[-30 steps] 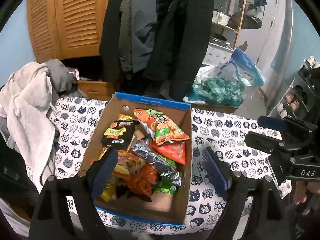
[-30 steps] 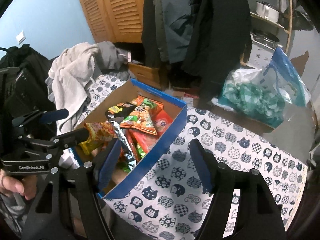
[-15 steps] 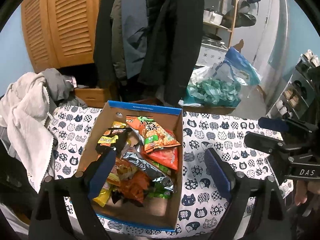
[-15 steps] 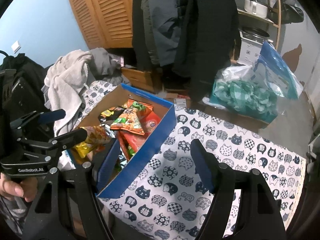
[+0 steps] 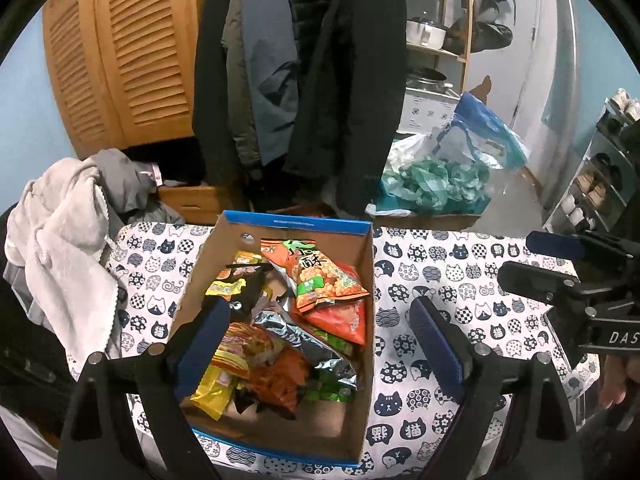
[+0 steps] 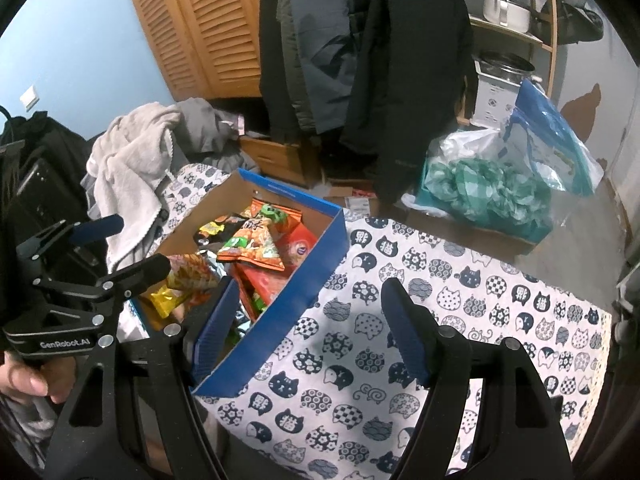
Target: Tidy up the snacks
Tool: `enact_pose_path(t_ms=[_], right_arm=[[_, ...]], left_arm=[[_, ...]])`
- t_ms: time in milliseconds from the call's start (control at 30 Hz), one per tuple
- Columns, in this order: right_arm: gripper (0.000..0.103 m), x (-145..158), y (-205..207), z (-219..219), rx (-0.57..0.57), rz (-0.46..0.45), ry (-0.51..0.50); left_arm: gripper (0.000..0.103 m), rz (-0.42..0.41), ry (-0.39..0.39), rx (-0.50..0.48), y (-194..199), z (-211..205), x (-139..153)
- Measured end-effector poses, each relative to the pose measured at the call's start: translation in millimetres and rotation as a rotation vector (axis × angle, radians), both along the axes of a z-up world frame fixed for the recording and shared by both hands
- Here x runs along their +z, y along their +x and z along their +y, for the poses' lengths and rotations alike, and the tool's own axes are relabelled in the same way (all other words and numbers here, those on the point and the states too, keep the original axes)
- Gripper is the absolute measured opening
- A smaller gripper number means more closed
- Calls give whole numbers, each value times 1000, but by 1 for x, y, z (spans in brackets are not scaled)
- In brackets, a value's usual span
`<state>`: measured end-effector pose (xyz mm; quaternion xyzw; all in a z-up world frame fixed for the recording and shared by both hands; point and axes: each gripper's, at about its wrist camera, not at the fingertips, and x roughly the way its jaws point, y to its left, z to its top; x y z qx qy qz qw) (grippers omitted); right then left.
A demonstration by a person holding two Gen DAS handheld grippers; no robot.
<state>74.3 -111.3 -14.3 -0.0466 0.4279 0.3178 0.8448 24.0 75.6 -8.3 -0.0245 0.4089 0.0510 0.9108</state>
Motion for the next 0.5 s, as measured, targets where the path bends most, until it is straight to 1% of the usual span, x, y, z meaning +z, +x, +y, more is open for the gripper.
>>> enact_pose_path(t_ms=[167,300,500], right_arm=[[74,1,0,0,-9,1,-1],[74,1,0,0,-9,1,-2],[75,-1,0,0,-11,11,-4]], left_arm=[[93,-7,-3,-10,-1,-2,2],[93,-11,14,-6,-1,-3,2],[93,7,-4,-1,0,-2,0]])
